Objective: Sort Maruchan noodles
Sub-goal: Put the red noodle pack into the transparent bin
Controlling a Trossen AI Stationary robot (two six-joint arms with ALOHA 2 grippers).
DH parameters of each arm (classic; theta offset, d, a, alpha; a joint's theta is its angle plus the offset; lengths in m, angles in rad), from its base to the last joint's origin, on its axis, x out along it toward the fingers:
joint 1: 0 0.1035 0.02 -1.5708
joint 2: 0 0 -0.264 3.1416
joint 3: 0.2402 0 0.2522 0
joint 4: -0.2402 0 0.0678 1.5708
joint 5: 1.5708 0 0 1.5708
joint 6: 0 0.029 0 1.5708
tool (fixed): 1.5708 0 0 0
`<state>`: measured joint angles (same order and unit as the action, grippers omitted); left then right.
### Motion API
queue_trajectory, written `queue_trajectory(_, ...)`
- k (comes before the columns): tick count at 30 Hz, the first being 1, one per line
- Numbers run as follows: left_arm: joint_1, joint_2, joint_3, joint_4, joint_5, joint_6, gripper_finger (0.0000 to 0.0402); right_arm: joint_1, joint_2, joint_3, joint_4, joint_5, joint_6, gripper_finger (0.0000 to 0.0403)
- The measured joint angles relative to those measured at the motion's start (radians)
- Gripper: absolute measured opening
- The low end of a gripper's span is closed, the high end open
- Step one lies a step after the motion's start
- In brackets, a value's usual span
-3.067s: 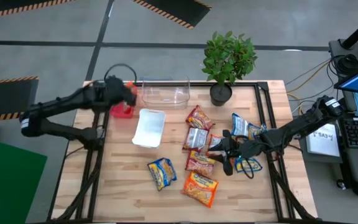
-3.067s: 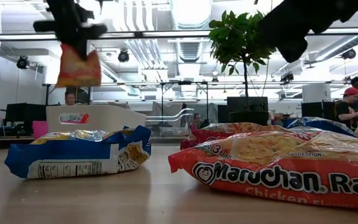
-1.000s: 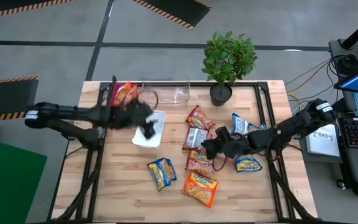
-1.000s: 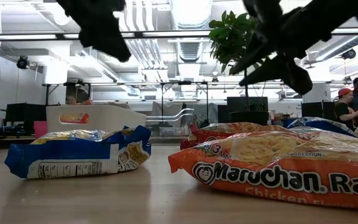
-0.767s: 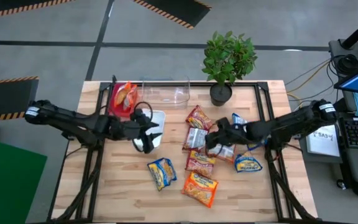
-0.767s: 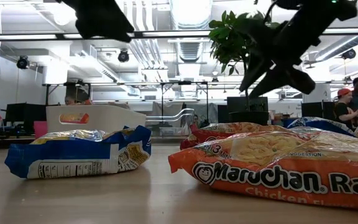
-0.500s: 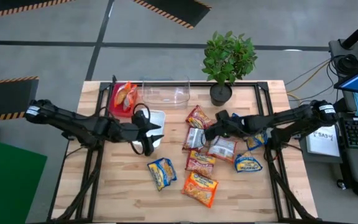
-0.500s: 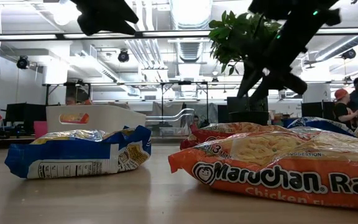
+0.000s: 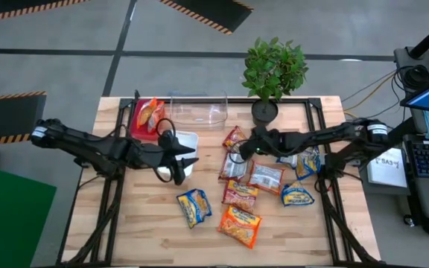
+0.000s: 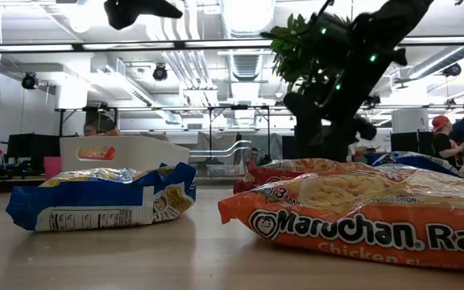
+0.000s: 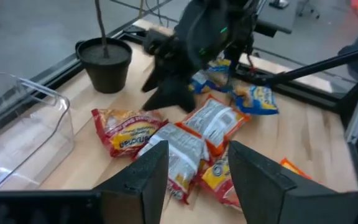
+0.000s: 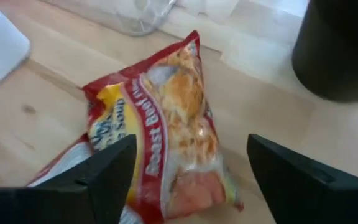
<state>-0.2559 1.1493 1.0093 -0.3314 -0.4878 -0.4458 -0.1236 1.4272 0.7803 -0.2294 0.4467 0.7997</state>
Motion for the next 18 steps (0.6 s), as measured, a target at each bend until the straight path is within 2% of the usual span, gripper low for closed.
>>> queue_trajectory(6, -0.029, 0.025, 0.000, 0.008, -0.001, 0.002, 0.0130, -0.017, 0.109, 0.000, 0.146, -0.001, -0.075, 0.0310)
queue_trajectory(9, -0.029, 0.044, -0.001, 0.051, -0.001, 0.033, 0.0123, -0.048, 0.151, 0.000, 0.156, -0.003, -0.079, 0.0306)
queue_trajectory(13, -0.029, 0.048, 0.027, 0.053, -0.001, 0.034, 0.0118, -0.078, 0.200, 0.001, 0.179, -0.108, -0.040, 0.0297)
queue_trajectory(18, -0.036, 0.048, 0.028, 0.054, 0.000, 0.011, 0.0114, -0.078, 0.250, 0.003, 0.257, -0.122, -0.056, 0.0265)
